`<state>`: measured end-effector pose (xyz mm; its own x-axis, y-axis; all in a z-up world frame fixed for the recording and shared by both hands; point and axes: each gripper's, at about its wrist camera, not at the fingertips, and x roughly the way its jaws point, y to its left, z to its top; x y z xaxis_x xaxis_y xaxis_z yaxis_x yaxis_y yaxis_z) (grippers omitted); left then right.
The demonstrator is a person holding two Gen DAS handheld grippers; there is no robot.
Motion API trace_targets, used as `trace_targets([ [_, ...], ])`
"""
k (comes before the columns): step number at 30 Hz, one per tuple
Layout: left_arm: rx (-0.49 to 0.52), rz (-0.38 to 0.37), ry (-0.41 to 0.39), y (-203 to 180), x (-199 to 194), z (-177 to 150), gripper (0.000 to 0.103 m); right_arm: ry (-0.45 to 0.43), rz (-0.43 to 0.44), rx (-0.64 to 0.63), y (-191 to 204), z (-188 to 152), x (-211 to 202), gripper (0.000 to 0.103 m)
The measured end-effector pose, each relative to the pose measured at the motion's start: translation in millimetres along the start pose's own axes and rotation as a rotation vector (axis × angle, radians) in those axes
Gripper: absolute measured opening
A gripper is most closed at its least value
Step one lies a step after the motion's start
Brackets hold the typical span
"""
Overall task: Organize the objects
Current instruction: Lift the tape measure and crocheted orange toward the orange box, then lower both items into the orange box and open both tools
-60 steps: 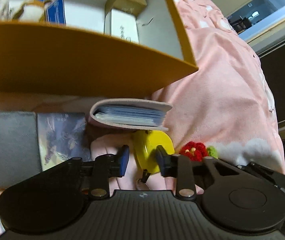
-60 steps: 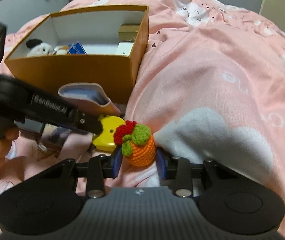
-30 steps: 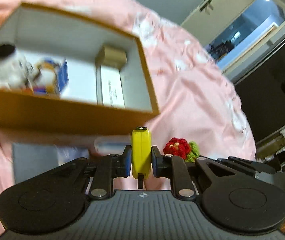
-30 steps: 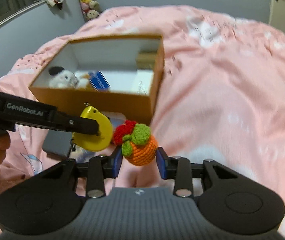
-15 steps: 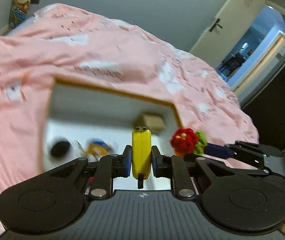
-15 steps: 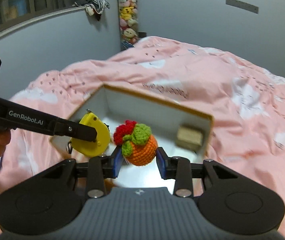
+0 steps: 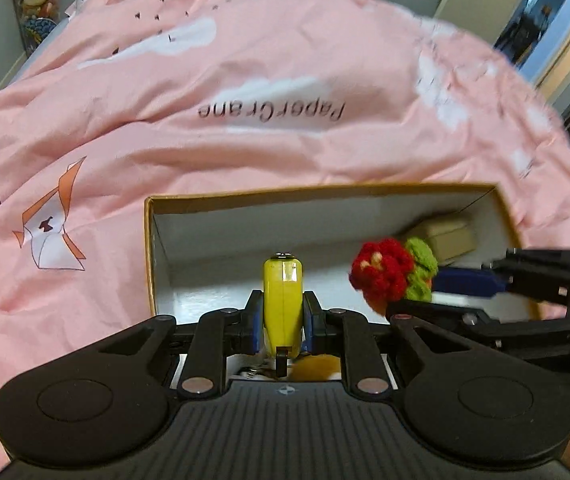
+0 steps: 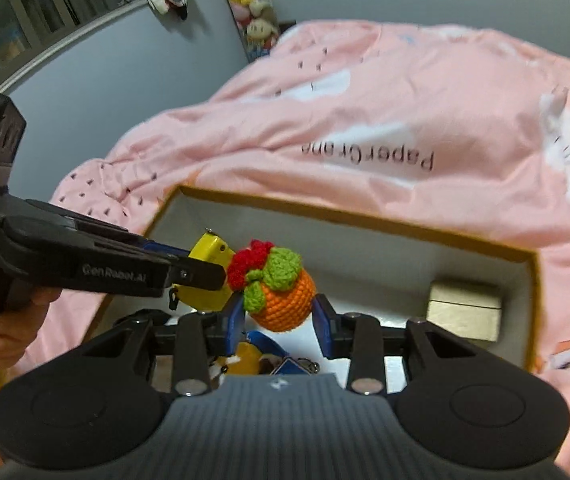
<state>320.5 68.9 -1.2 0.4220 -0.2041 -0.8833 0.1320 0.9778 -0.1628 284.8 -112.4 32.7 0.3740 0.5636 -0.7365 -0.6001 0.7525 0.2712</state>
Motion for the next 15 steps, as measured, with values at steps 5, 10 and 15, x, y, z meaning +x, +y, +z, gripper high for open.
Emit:
trace_targets([
  [5,0.108,0.064,0.051,-12,19,0,0.022,0.067,-0.001,0.038,-11,2,34,0.038],
  [10,0.203,0.126,0.081,-20,35,-3,0.023,0.103,0.002,0.075,-22,-1,49,0.038],
  [15,0.282,0.19,0.063,-26,40,-10,0.028,0.116,0.004,0.078,-23,-2,53,0.038],
])
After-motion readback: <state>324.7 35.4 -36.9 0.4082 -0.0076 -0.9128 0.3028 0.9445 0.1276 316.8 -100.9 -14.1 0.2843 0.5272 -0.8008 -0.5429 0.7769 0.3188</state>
